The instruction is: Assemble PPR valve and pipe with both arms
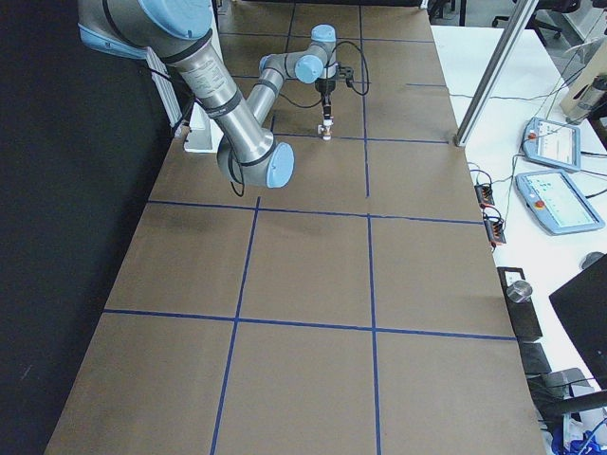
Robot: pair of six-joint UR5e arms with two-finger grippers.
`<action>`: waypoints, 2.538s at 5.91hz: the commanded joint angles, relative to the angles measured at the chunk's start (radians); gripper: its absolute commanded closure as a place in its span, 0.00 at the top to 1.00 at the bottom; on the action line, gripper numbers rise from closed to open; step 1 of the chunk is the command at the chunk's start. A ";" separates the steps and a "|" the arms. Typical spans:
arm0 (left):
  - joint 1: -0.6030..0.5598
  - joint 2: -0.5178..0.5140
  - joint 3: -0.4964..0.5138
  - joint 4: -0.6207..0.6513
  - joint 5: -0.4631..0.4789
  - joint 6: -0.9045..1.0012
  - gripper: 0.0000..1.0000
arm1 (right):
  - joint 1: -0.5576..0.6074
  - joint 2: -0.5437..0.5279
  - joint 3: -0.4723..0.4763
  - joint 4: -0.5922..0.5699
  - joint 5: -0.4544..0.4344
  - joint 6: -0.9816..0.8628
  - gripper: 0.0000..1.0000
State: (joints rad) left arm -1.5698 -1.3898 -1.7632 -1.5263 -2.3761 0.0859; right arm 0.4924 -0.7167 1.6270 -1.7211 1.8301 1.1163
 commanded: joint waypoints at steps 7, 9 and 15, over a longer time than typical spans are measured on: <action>0.004 -0.002 0.004 0.002 0.037 0.008 1.00 | 0.390 -0.184 0.011 -0.008 0.297 -0.496 0.99; 0.004 0.009 0.004 0.015 0.037 0.008 1.00 | 0.597 -0.393 0.011 0.005 0.421 -0.922 1.00; 0.004 0.052 -0.016 0.015 0.049 0.008 1.00 | 1.048 -0.964 0.088 0.006 0.433 -1.491 1.00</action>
State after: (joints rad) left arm -1.5662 -1.3492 -1.7693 -1.5110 -2.3295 0.0936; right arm 1.5118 -1.6337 1.7050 -1.7153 2.2640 -0.3682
